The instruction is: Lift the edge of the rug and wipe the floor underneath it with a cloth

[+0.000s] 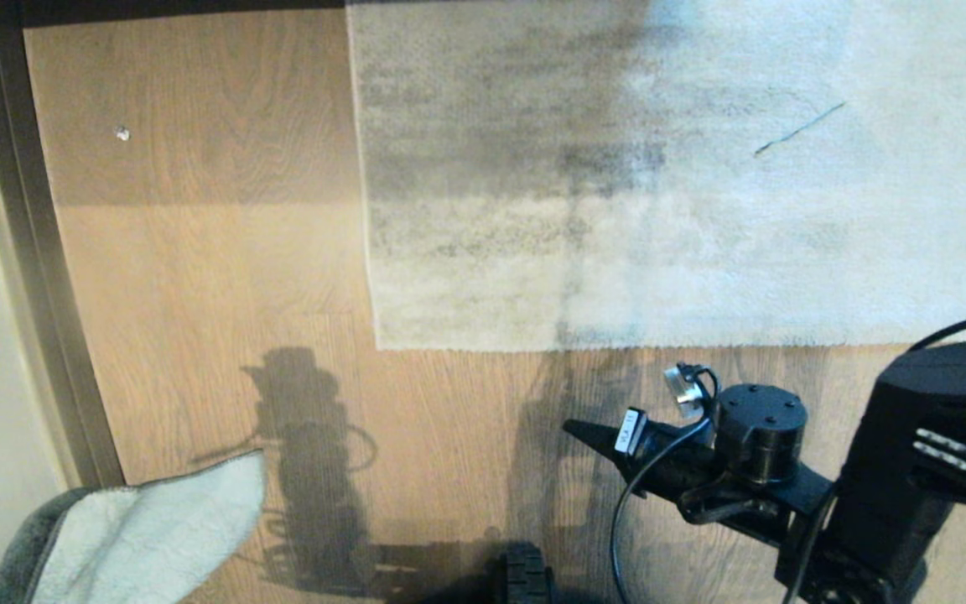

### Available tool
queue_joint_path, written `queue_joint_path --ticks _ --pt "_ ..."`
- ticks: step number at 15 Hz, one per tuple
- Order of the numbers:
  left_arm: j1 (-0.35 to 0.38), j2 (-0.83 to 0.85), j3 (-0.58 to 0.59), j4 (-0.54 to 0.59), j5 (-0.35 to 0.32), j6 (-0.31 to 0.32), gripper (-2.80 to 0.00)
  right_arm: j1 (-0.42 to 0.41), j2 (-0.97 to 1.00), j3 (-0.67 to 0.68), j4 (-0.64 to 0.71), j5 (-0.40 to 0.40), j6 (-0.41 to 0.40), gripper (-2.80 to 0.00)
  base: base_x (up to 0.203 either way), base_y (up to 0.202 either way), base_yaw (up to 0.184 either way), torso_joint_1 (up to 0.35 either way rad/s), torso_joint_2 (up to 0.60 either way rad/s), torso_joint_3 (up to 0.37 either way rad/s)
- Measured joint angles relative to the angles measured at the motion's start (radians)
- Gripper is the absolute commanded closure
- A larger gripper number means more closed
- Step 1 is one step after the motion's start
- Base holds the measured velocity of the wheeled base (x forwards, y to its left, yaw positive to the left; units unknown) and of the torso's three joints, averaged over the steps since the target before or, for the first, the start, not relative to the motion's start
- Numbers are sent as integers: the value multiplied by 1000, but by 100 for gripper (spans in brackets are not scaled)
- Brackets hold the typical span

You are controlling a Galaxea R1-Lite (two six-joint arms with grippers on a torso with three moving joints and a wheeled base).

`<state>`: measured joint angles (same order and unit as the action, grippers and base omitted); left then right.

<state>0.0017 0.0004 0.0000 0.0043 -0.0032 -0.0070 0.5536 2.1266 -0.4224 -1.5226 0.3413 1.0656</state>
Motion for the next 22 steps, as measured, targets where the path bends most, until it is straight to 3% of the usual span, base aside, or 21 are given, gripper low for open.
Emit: queue_joint_path --ticks 3,7,9,16,22 --pt "0 0 0 0 0 0 0 0 -104 168 0 31 -67 0 0 0 0 0 0 0" --pt "0 0 0 0 0 0 0 -15 -230 359 0 -14 -363 0 0 0 0 0 0 0" --pt "0 0 0 0 0 0 0 -19 -291 404 0 -102 -465 0 0 0 0 0 0 0" --pt "0 0 0 0 0 0 0 -21 -452 422 1 -474 -694 0 0 0 0 0 0 0" --pt "0 0 0 0 1 0 0 -22 -579 422 1 -729 -783 0 0 0 0 0 0 0"
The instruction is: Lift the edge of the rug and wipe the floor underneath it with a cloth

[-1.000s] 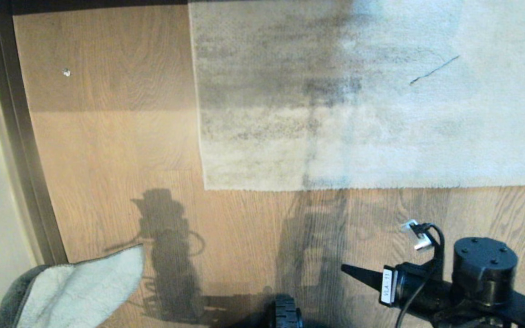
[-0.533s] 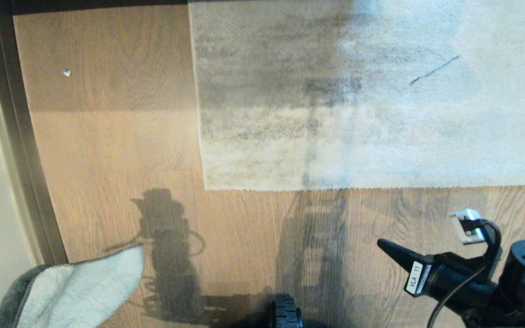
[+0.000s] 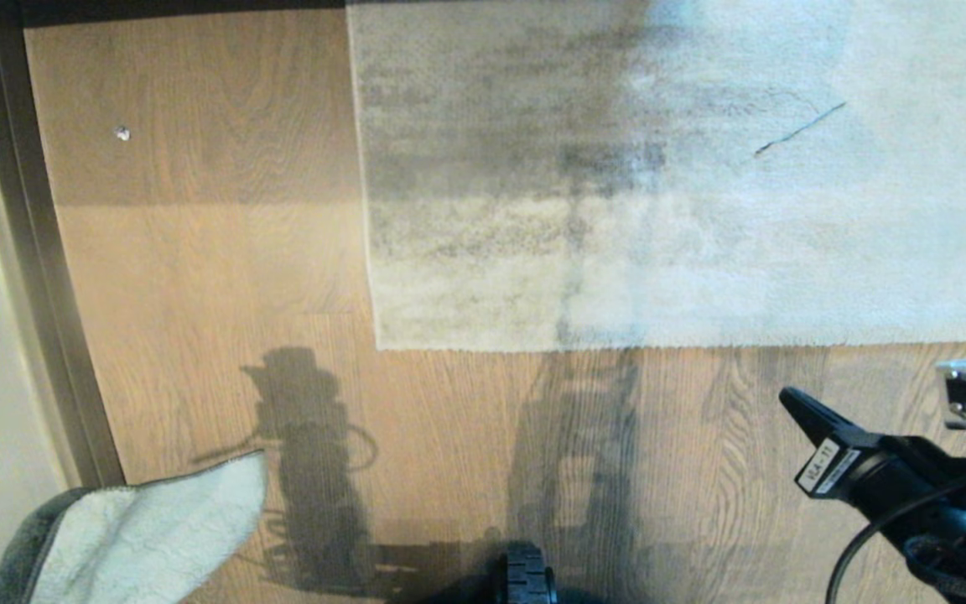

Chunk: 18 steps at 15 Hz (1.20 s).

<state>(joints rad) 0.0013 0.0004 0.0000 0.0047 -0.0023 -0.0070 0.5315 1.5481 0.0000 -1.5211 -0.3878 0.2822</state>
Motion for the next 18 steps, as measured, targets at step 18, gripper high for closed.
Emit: queue_joint_path --ticks 18 --pt "0 0 0 0 -1 0 0 -367 -479 0 263 -19 -90 0 0 0 0 0 0 0"
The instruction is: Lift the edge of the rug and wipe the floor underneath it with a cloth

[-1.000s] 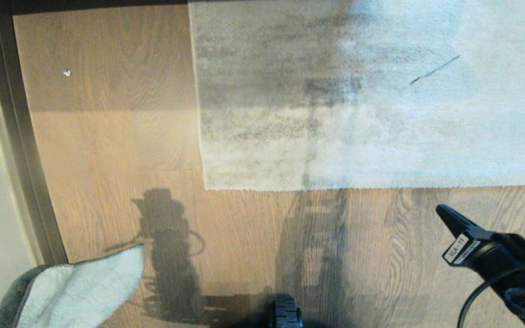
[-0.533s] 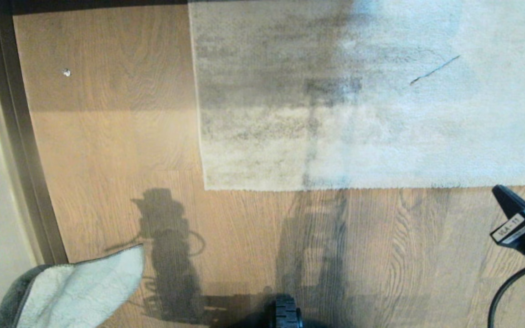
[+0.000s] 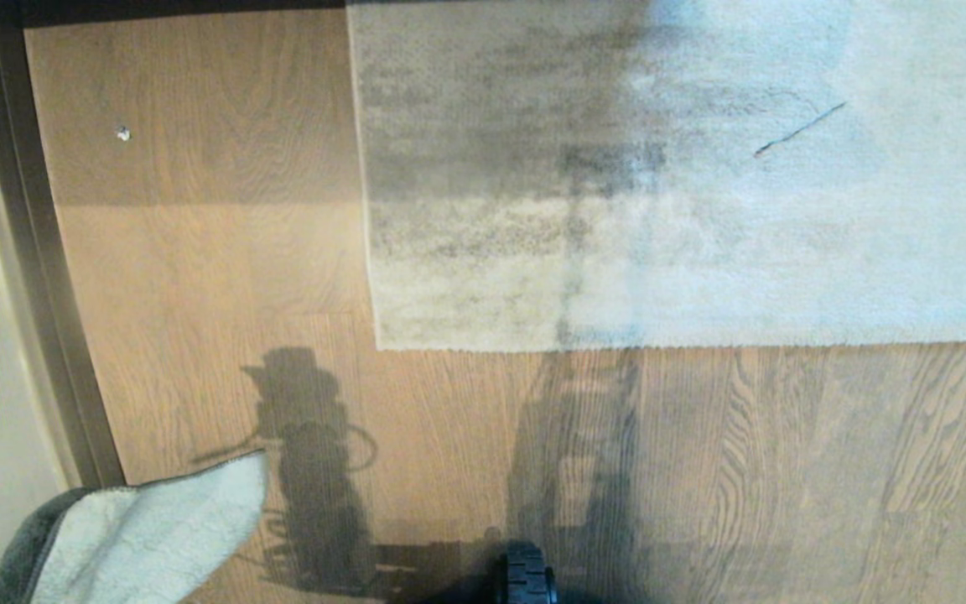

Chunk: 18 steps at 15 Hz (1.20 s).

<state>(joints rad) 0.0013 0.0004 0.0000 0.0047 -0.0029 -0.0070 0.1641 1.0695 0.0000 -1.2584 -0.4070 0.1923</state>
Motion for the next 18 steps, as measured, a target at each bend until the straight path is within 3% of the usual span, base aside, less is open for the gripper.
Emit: queue_joint_path --ticks 4,7,11,15,17,18 --pt "0 0 0 0 0 0 0 -6 -132 0 187 20 0 0 0 0 0 0 0 0" --pt "0 0 0 0 0 0 0 -4 -295 0 353 98 -3 0 0 0 0 0 0 0" --pt "0 0 0 0 0 1 0 -2 -631 0 716 250 -60 0 0 0 0 0 0 0" --pt "0 0 0 0 0 1 0 0 -761 -1 1157 345 -163 0 0 0 0 0 0 0" --pt "0 0 0 0 0 1 0 14 -777 -10 1284 393 -207 0 0 0 0 0 0 0" --pt "0 0 0 0 1 1 0 20 -781 -10 1287 398 -207 0 0 0 0 0 0 0"
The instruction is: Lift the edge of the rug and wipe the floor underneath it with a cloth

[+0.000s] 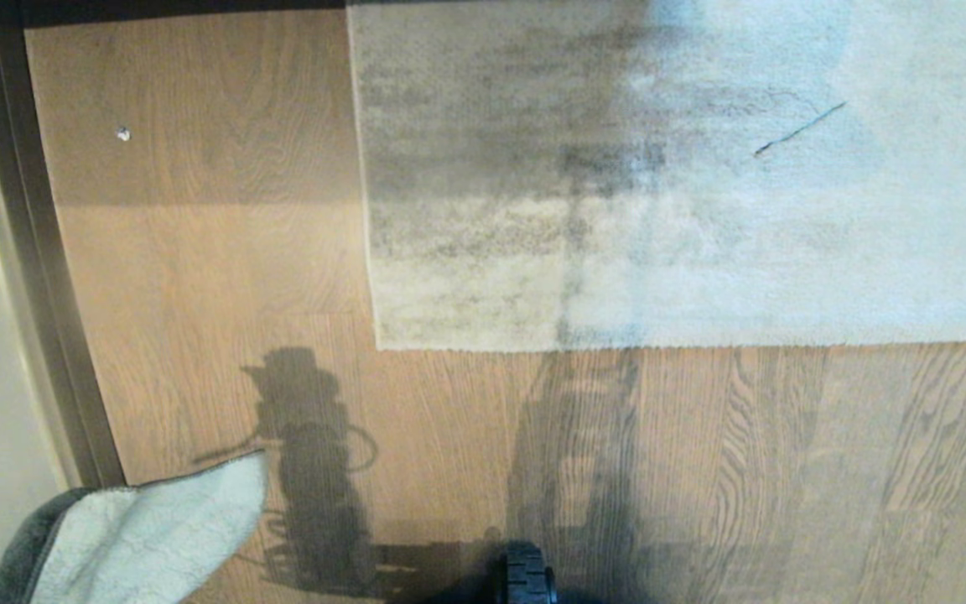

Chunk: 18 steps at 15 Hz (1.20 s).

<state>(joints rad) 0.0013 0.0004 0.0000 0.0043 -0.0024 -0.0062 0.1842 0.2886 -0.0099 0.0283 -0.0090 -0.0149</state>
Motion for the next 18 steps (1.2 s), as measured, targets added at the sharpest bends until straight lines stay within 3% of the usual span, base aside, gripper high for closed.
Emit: queue_joint_path --ticks 13,18 --pt "0 0 0 0 0 0 0 5 -9 1 -1 1 11 0 0 0 0 0 0 0" --pt "0 0 0 0 0 0 0 -96 -8 1 -1 2 11 0 0 0 0 0 0 0"
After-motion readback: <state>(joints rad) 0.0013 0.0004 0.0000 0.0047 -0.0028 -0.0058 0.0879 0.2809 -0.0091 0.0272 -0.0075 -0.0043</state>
